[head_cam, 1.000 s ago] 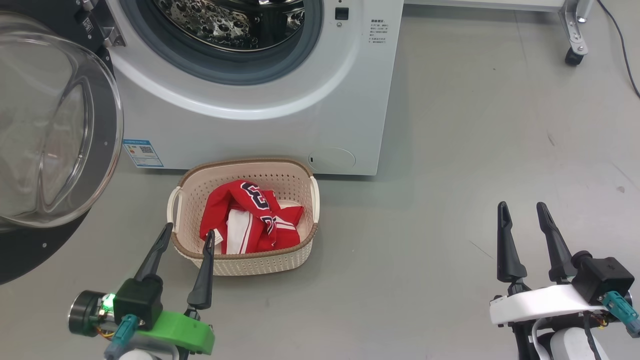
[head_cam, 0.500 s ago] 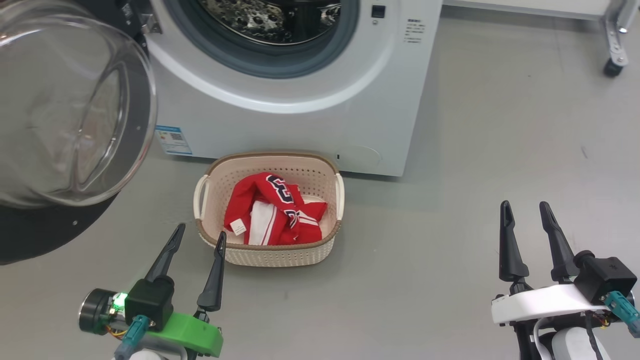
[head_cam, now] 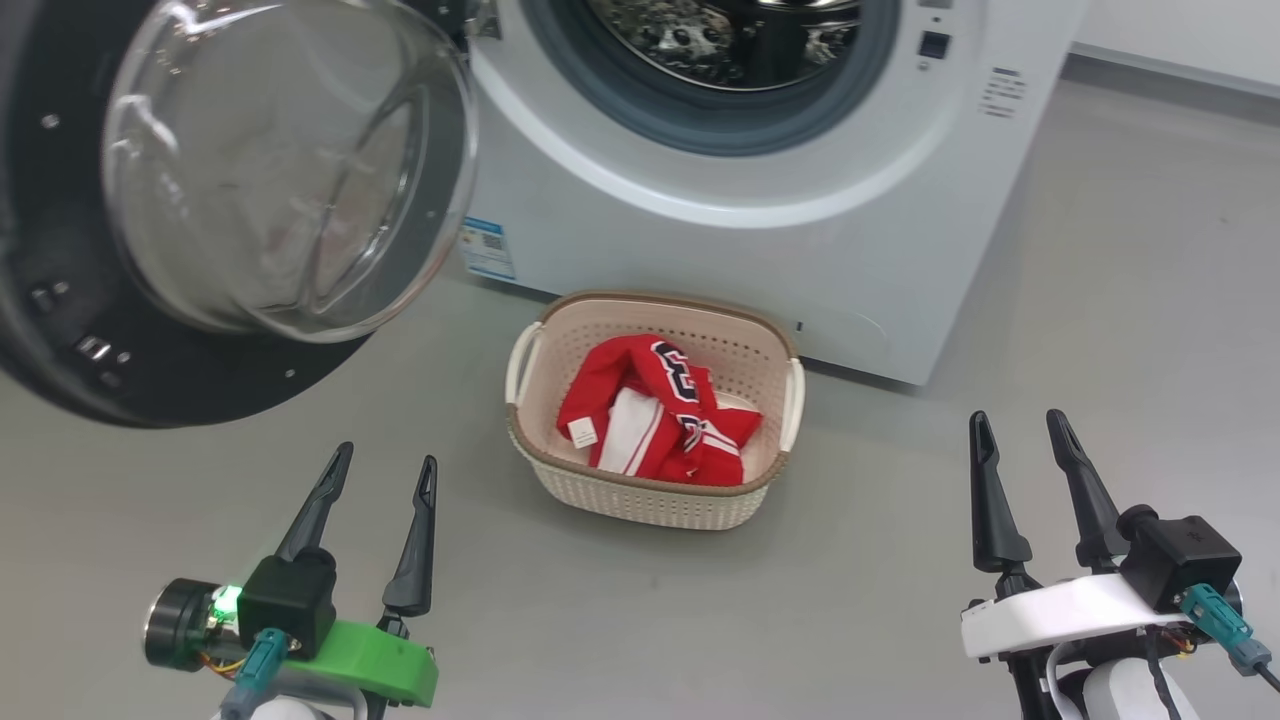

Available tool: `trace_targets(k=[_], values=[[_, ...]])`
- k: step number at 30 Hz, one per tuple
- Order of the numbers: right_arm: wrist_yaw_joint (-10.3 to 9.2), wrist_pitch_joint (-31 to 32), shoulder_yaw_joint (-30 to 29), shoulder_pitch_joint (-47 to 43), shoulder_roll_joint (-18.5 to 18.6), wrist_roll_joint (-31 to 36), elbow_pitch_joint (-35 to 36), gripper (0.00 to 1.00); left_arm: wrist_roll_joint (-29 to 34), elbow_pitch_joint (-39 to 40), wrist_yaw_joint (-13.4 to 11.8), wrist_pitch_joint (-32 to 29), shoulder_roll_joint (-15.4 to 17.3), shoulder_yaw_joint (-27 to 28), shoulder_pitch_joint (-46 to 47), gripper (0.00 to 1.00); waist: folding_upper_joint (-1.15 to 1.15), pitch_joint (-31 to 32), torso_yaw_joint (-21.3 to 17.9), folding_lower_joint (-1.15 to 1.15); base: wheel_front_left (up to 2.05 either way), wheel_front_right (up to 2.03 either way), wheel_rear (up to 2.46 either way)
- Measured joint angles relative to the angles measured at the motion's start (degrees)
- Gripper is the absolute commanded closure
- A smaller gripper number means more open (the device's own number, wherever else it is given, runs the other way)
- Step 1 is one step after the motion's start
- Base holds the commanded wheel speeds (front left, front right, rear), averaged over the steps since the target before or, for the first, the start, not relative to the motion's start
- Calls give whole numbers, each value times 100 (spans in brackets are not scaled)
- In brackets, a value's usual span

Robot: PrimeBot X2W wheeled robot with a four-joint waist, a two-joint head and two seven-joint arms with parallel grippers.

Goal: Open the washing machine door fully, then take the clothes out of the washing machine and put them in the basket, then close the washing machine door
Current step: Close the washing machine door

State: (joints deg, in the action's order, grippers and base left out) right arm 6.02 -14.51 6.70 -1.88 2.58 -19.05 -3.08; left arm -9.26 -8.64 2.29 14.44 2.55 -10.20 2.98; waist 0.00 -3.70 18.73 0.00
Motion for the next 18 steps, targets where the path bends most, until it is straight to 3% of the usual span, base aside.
trace_targets(k=[11,18], values=[[43,0,168,8,4,10,-7,0,0,86,-24,0,-1,43,-8,0,0,10,933,0,0,0,0],[49,0,413,181,8,52,-136,0,-11,249,-147,0,-1,297,-15,0,0,-80,1236,0,0,0,0]])
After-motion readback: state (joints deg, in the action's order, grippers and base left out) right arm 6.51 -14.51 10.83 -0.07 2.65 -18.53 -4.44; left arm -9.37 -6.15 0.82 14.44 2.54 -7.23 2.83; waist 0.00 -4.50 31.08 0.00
